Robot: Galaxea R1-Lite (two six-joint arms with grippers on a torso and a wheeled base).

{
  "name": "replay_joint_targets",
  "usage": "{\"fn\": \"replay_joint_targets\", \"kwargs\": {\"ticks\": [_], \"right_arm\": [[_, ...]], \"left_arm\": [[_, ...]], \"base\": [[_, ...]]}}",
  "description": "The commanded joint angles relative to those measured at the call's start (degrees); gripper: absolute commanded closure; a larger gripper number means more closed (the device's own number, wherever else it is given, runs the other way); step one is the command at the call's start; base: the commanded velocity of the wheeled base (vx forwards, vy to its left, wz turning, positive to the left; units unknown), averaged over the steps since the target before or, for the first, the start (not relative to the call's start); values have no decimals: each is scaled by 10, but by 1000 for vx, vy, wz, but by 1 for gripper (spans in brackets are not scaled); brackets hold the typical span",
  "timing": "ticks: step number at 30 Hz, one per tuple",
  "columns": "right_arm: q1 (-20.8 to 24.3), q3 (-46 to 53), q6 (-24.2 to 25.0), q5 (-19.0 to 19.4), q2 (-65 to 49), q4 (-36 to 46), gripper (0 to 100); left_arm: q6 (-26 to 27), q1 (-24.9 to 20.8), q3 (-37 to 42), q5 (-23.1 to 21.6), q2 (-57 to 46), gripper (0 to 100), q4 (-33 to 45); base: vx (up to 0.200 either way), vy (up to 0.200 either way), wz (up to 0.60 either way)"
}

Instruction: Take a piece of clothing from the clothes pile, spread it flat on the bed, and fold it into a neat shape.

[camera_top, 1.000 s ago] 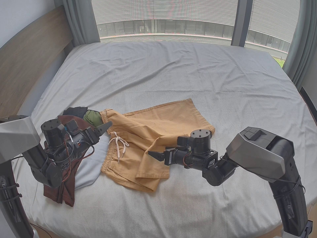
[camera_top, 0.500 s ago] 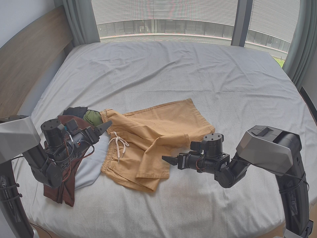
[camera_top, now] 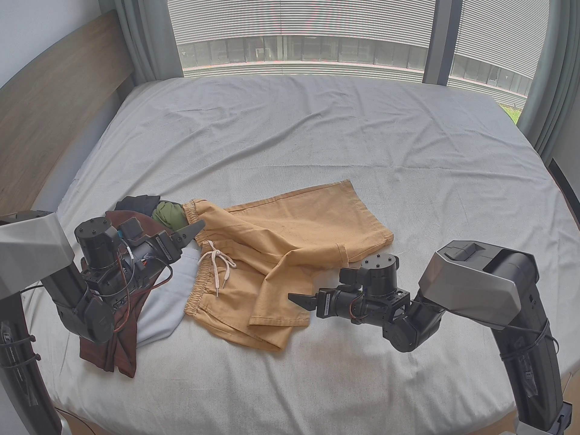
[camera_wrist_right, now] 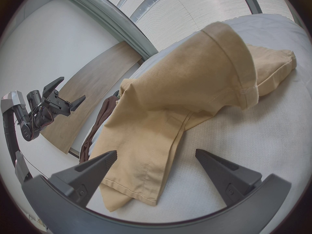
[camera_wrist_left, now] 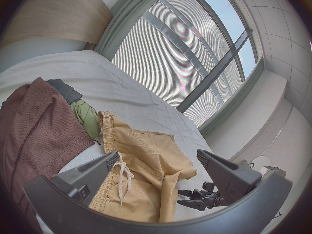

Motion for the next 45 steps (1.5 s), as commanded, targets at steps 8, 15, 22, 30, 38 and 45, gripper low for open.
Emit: {"fn": "replay_joint_targets", "kwargs": {"ticks": [8, 15, 22, 30, 38, 45], "right_arm": [[34, -10, 40, 1, 7, -36, 0], [39, 38, 48, 1, -21, -76, 0], [38, 63, 59, 2, -37, -112, 0], [34, 30, 74, 2, -19, -110, 0], [33, -5, 79, 0, 16, -105, 0], [26, -1, 82, -1, 16, -110, 100]], "left_arm": [[0, 2, -1, 0, 0, 0, 0], [0, 2, -1, 0, 1, 0, 0], [0, 2, 0, 0, 2, 0, 0], [0, 2, 0, 0, 2, 0, 0], [0, 2, 0, 0, 5, 0, -6], [-1, 2, 0, 0, 5, 0, -6]], "base": [[0, 0, 0], [0, 0, 0], [0, 0, 0], [0, 0, 0], [0, 0, 0], [0, 0, 0]]}}
